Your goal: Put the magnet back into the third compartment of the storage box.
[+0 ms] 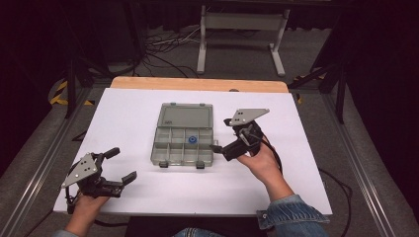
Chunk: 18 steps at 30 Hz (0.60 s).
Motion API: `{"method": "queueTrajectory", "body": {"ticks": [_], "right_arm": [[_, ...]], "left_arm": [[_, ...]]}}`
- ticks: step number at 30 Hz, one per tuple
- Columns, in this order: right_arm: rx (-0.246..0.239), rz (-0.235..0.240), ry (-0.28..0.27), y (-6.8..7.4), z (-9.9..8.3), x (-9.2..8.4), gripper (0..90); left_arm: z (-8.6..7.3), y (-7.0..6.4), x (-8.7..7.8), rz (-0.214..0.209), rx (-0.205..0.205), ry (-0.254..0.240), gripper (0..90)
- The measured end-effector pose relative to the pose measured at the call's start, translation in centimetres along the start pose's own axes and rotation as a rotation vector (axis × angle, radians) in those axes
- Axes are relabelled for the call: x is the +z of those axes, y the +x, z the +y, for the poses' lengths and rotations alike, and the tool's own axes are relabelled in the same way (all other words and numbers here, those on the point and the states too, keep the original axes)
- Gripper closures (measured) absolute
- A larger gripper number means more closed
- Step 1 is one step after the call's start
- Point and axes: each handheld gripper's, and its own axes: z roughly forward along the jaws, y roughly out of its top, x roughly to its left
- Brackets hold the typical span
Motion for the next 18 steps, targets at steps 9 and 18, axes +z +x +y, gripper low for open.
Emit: {"method": "queueTrajectory", "body": {"ticks": [9, 18], "right_arm": [[0.026, -0.011, -0.078, 0.1, -2.0, -2.5, 0.0], [0.035, -0.047, -0.217, 0.6, -4.6, -4.2, 0.0]], "left_arm": [[0.0, 0.0, 0.1, 0.001, 0.002, 0.001, 0.3], [0.1, 0.0, 0.0, 0.004, 0.009, -0.001, 0.3]]}}
